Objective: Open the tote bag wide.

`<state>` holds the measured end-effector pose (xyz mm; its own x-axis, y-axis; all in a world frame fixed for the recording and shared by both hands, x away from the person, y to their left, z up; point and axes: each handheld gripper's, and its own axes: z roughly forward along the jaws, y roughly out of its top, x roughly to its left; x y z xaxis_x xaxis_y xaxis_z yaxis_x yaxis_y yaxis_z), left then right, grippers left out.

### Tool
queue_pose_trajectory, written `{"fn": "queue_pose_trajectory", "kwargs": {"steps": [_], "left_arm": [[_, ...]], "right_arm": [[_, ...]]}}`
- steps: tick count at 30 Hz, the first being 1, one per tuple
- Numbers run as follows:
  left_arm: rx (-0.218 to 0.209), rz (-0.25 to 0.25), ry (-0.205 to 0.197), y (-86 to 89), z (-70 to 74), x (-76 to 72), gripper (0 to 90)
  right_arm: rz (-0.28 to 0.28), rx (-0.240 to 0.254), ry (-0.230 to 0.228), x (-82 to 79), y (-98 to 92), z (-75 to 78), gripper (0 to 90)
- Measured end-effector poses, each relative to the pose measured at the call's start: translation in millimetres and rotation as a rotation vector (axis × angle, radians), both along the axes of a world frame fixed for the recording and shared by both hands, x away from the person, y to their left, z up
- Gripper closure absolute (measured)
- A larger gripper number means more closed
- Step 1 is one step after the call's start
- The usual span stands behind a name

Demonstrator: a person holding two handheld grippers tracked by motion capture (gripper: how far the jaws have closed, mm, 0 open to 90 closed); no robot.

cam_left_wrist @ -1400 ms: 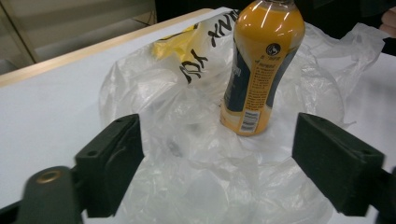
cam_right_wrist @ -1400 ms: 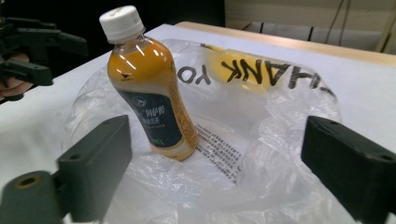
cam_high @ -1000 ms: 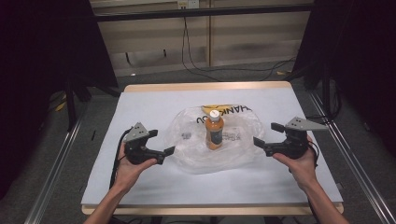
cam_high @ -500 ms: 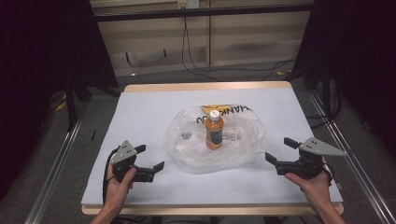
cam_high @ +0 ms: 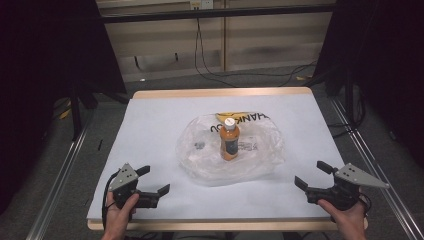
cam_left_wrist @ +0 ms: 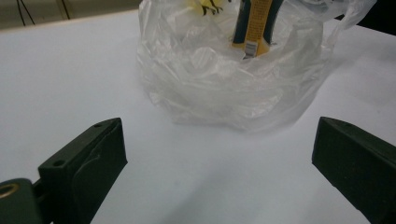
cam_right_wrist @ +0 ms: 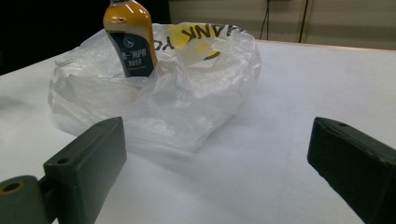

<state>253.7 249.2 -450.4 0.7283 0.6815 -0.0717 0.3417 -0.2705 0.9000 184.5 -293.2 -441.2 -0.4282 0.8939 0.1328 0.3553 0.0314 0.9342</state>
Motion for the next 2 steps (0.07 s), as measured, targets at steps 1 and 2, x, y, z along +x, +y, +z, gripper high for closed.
{"fn": "queue_pose_trajectory", "kwargs": {"steps": [1, 2], "left_arm": [[-0.014, 0.000, 0.001, 0.4, 0.1, 1.2, 2.8], [-0.014, 0.000, 0.001, 0.4, 0.1, 1.2, 2.9]], "right_arm": [[-0.006, 0.010, 0.005, -0.1, -1.2, -1.8, 3.8], [-0.008, 0.014, 0.017, 0.3, -1.6, -2.8, 3.7]]}}
